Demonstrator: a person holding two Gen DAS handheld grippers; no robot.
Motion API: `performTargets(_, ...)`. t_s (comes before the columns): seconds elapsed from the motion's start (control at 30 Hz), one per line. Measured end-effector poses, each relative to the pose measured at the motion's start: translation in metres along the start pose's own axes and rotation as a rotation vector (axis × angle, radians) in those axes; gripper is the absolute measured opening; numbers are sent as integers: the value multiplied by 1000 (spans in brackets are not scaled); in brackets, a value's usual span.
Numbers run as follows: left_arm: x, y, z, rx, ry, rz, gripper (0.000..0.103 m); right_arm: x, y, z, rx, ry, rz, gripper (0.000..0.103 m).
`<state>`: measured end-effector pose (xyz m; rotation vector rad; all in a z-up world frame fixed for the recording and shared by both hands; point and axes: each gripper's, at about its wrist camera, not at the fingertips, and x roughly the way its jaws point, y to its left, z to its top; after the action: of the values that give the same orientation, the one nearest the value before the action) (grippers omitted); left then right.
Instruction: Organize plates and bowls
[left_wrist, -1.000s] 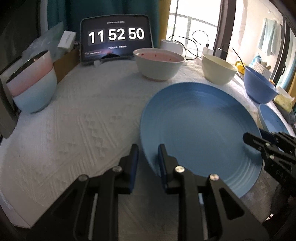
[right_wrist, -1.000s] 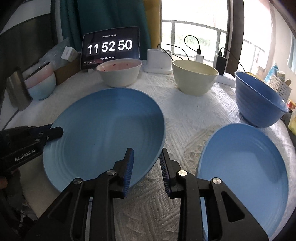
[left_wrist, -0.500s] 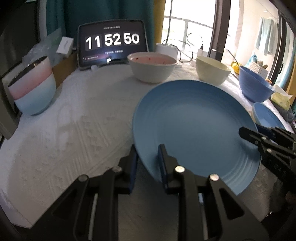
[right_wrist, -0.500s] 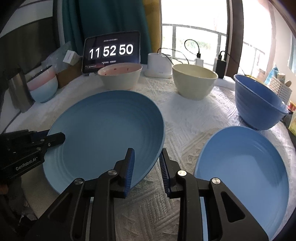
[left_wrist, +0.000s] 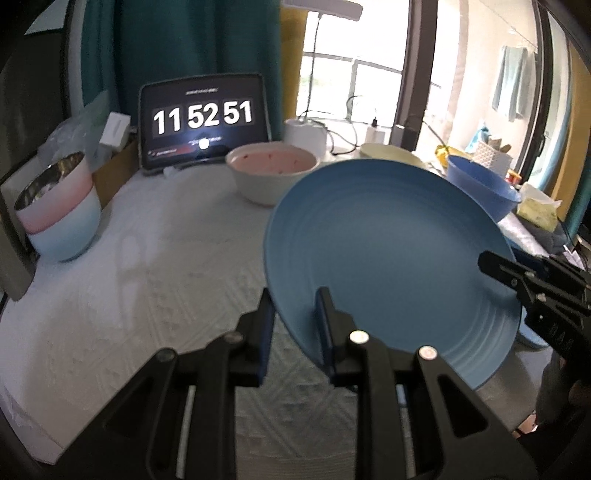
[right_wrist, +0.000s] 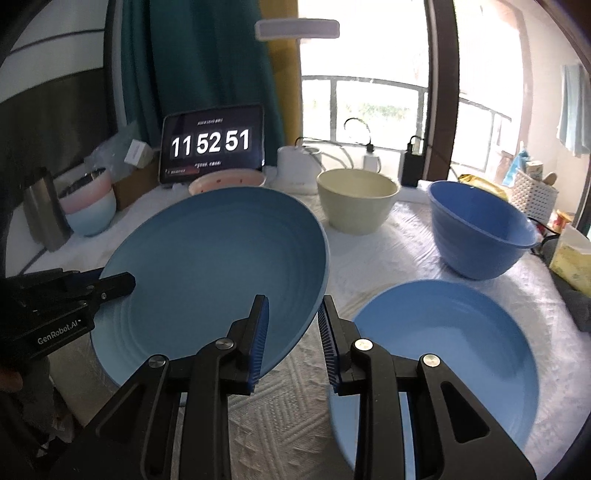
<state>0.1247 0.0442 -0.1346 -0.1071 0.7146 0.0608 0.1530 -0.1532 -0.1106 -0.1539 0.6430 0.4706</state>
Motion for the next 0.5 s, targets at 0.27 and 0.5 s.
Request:
performTargets(0.27,0,-30,8,33,-4,-60,23,-20,-22,0,34,-35,-44,30)
performTargets(0.5,8,-69,10,87,13,-129,23,-34,-53,-6,73,-46,-112,30)
